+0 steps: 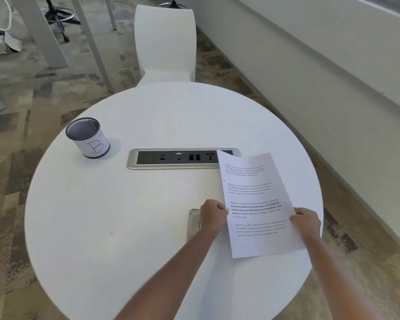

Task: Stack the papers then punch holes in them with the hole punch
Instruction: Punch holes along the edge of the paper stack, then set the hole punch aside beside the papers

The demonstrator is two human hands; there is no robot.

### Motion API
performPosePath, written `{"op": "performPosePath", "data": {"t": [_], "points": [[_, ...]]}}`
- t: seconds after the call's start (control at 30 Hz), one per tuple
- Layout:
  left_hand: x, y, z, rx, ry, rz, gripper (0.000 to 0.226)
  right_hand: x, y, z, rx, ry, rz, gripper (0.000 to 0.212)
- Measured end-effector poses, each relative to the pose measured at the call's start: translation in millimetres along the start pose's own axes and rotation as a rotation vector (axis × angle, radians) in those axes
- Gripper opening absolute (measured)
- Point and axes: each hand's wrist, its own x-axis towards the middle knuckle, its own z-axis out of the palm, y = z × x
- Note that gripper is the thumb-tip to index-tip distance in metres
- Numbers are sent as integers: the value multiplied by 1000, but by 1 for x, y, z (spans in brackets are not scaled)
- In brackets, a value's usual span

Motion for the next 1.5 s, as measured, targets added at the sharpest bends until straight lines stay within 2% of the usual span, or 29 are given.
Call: {"op": "performPosePath", "data": {"t": [0.07,0.17,0.33,0.47,0.7,1.13,1.37,1.5], "points": [[-4,-6,10,44,-2,-29,30,4,8,-6,-24,0,17,30],[-9,-12,20,102,16,-65,12,8,17,-12,-33,-4,39,32],[-14,-16,21,277,-43,-146,6,7,26,-16,-33,-55,72,43],[-18,-15,25,406,-4,-77,40,2,23,-16,-49,-61,39,50],[-19,-15,23,590,-43,12,57,-4,21,-17,-123,-89,-15,49],[-19,-15,22,718,8,58,50,0,26,-10,-198,-97,-112,46],[-21,-12,21,750,-1,59,44,2,25,-11,-222,-107,-107,47],[-28,-7,14,747,46,171,44,-2,20,-9,-184,-107,-126,49]]}}
